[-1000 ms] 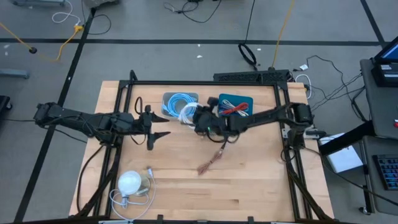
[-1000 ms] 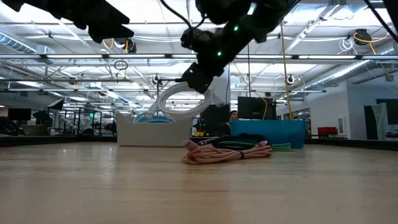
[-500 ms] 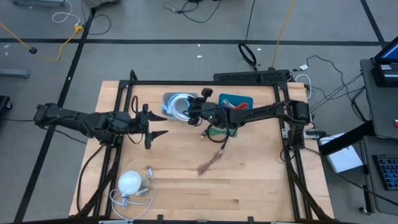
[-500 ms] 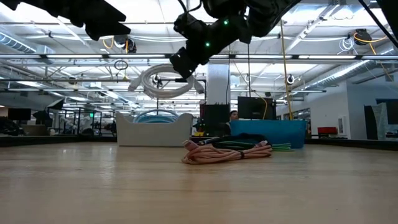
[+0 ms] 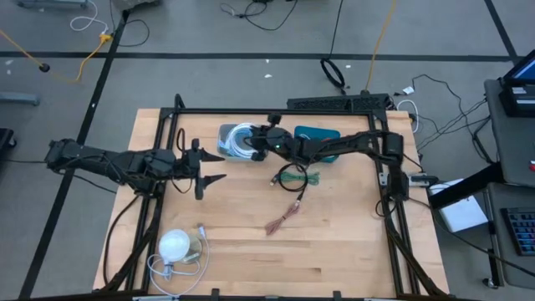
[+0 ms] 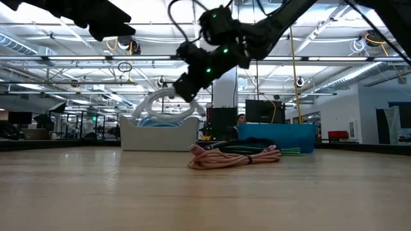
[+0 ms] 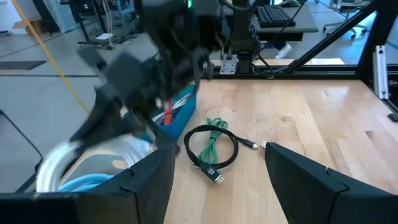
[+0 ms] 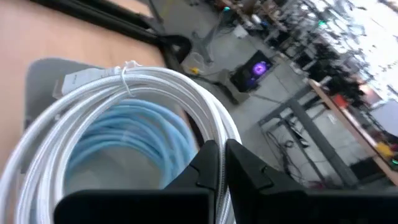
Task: Pick & Place USB Port
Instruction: Put the white hdmi cable into the gray bin, then put the pink charger cable into the blue bin
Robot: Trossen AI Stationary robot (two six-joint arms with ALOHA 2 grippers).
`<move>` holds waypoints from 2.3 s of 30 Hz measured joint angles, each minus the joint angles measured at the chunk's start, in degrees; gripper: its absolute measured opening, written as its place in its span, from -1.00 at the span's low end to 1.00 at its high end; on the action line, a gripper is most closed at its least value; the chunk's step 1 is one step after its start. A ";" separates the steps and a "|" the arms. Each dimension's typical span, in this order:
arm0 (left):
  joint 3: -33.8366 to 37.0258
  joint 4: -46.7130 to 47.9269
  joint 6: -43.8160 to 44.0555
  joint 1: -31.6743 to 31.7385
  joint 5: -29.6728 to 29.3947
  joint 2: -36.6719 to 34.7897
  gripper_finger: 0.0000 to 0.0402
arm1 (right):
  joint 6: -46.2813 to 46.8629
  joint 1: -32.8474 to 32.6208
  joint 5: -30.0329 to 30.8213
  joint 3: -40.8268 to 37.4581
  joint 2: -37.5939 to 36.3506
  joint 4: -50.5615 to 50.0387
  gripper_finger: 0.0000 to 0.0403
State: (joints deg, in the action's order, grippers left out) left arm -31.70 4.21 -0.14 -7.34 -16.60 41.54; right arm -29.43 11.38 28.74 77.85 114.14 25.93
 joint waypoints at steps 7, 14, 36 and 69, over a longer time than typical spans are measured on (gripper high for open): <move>0.00 0.42 -0.02 1.92 1.55 0.00 0.27 | -1.20 -0.20 -1.42 10.57 8.53 -5.53 -0.97; 0.00 2.06 0.28 2.22 1.60 0.00 0.27 | -3.14 -0.57 -1.81 15.03 12.33 -8.23 -0.97; 0.00 2.07 1.34 2.20 1.68 0.00 0.27 | -0.53 0.83 5.69 15.01 12.36 -9.72 -0.93; 0.00 2.58 1.26 2.17 1.70 0.01 0.27 | -5.22 -3.18 5.75 6.53 9.02 4.48 -0.52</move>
State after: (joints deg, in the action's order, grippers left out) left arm -31.70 6.79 1.12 -5.17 -14.90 41.55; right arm -34.65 8.20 34.50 84.38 123.16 30.40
